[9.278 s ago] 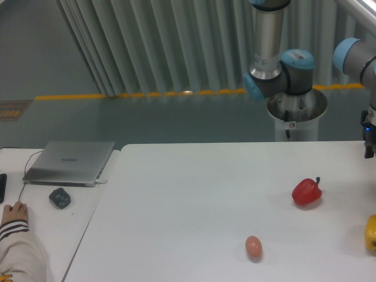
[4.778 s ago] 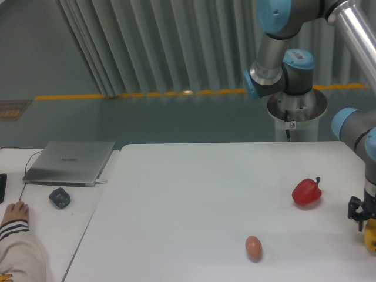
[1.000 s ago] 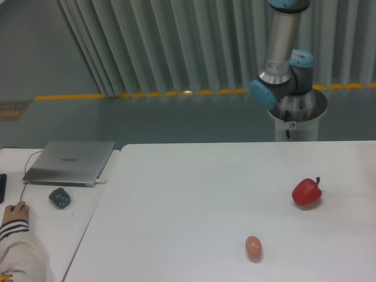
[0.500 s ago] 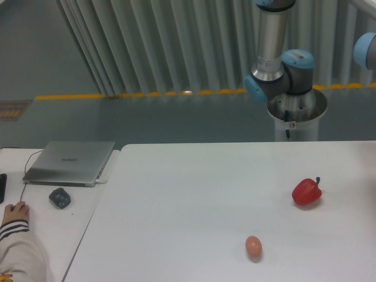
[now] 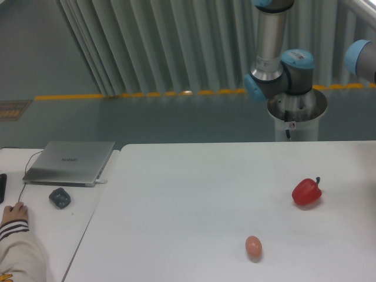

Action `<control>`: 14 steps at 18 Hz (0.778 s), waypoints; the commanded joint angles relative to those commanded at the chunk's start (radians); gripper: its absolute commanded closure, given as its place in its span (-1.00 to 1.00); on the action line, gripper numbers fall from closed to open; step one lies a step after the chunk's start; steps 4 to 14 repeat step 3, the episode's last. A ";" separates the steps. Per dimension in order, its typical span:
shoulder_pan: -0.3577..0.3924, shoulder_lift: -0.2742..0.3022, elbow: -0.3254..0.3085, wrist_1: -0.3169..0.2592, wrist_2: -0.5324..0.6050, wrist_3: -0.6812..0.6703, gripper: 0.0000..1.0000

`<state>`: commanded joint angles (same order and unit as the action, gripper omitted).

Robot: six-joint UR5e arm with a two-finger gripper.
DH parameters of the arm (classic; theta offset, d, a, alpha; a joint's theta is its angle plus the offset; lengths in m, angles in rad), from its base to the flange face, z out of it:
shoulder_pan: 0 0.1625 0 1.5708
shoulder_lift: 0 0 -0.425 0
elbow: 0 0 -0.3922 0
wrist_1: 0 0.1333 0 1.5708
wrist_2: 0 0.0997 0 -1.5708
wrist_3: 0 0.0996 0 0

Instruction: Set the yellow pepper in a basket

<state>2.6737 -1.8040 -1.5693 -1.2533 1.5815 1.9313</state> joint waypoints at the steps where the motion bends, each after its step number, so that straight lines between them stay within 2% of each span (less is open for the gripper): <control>1: 0.002 0.000 0.000 0.000 0.000 0.000 -1.00; 14: 0.000 0.000 0.000 -0.003 0.000 0.000 -1.00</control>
